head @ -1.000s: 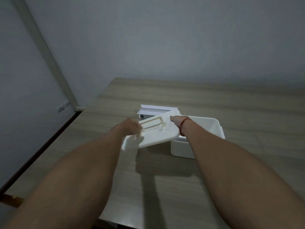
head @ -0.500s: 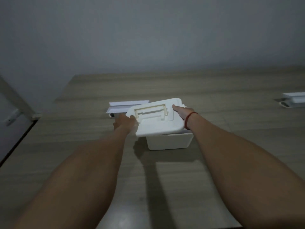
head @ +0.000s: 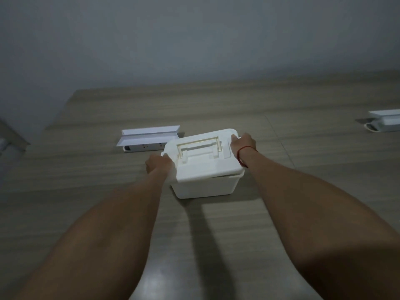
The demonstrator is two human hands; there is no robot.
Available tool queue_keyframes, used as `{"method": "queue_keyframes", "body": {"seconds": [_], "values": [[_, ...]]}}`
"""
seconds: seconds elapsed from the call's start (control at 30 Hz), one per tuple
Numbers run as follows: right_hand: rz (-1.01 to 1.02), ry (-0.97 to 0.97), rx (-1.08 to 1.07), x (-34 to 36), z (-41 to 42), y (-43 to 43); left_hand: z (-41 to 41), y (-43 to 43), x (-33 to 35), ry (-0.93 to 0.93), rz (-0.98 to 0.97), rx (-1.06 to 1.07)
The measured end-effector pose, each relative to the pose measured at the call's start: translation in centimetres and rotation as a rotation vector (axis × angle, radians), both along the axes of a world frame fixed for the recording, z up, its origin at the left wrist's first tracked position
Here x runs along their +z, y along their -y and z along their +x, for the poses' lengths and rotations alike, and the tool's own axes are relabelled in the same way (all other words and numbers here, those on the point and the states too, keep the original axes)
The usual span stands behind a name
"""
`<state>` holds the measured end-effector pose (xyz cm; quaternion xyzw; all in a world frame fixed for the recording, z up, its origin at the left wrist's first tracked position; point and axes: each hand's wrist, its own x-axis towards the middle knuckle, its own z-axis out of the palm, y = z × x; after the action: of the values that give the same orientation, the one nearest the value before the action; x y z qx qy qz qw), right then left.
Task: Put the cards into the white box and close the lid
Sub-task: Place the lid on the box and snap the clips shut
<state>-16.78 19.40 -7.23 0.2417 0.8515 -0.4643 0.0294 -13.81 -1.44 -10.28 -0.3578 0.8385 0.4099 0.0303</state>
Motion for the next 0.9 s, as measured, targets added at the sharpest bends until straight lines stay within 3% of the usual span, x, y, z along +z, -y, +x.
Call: {"method": "queue_keyframes", "body": {"seconds": [0.2,0.77,0.9], "values": [[0.017,-0.013,0.016,-2.9,-1.4,-0.2,-1.3,-0.4,-1.1,-0.045,0.014,0.098],[0.035,0.069,-0.041,-5.2,-2.1,-0.7,-2.0,-1.1,-2.5,-0.061,-0.127,0.063],[-0.062,0.113,-0.1,-6.0,-1.7,-0.7,-1.9,-1.1,-3.5,-0.053,-0.045,0.1]]}}
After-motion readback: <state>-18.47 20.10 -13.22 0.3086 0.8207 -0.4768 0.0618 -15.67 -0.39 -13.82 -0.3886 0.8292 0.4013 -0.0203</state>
